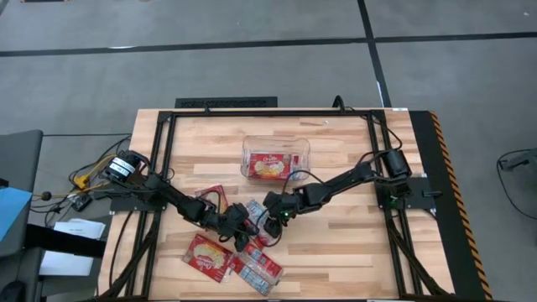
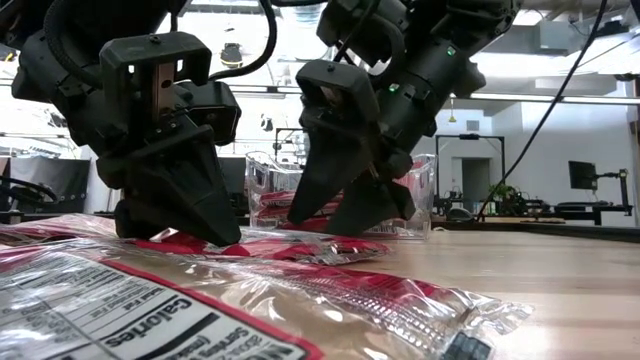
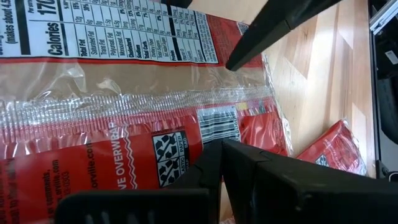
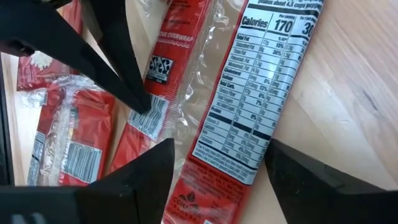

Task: Sort popcorn bags into baskets
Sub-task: Put the red popcorn bag into the transparent bin

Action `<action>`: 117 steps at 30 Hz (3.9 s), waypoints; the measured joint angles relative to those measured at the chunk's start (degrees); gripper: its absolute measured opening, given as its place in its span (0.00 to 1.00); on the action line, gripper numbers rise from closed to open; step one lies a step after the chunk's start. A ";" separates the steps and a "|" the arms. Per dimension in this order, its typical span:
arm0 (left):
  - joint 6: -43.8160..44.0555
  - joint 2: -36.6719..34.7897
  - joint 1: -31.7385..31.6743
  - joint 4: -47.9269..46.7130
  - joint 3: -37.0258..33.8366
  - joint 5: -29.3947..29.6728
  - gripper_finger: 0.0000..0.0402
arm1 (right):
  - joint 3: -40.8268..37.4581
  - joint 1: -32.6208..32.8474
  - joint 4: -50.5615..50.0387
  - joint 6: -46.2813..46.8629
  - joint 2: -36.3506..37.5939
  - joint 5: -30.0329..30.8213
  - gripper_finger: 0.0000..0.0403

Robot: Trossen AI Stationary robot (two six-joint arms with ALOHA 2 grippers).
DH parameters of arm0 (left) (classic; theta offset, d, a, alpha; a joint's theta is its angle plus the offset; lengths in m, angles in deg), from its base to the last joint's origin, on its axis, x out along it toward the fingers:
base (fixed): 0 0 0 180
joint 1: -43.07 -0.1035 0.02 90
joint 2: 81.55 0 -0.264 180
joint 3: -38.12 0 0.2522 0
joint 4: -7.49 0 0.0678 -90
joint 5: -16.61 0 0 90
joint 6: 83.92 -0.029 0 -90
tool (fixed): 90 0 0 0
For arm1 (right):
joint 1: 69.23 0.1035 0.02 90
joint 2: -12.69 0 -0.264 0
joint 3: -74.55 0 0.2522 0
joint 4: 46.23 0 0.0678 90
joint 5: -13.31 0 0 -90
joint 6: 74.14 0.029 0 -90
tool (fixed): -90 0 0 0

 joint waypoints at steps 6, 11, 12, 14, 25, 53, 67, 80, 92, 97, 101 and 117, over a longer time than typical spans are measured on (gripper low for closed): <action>-0.40 0.04 -0.32 0.68 -0.07 0.44 0.00 | 0.17 0.09 0.61 -0.23 -1.07 -1.86 0.55; -0.43 0.04 -1.40 1.14 -0.09 -0.04 0.00 | 0.15 -0.27 0.67 -0.55 -1.22 -1.84 0.41; -0.42 0.04 -1.50 1.19 -0.09 -0.13 0.00 | 0.15 -0.41 0.66 -0.58 -1.24 -2.09 0.37; -0.42 0.04 -1.52 1.35 -0.09 -0.11 0.00 | 0.13 -0.61 0.66 -0.38 -1.29 -2.78 0.27; 0.16 -4.11 -1.87 1.33 -0.42 -3.66 0.00 | 1.39 -0.26 -4.63 -0.09 0.96 -2.99 0.02; 0.56 -36.41 -1.49 -16.20 -0.17 0.70 0.00 | 25.27 -7.45 -48.65 -42.57 13.95 43.39 0.01; 0.90 -36.59 -1.11 -21.42 -0.11 2.60 0.00 | 25.41 -7.17 -51.82 -56.83 1.18 62.79 0.01; 1.68 -36.61 -1.11 -23.87 -0.11 2.87 0.00 | 26.40 -5.13 -51.29 -61.22 -0.15 54.44 0.16; 1.65 -36.61 -1.06 -23.90 -0.11 2.44 0.00 | 35.81 -4.63 -56.37 -56.03 1.11 40.32 0.47; 1.72 -36.64 2.71 -29.62 -0.09 -2.17 0.00 | 41.53 -2.59 -62.38 -44.68 2.20 28.45 0.52; 13.64 -37.51 12.08 -46.67 -0.09 5.14 0.00 | 43.30 0.79 -64.66 -35.01 3.89 23.98 0.52; 42.64 -32.63 24.72 -46.31 -14.23 20.60 0.00 | 41.94 12.14 -66.07 -13.28 3.79 27.16 0.40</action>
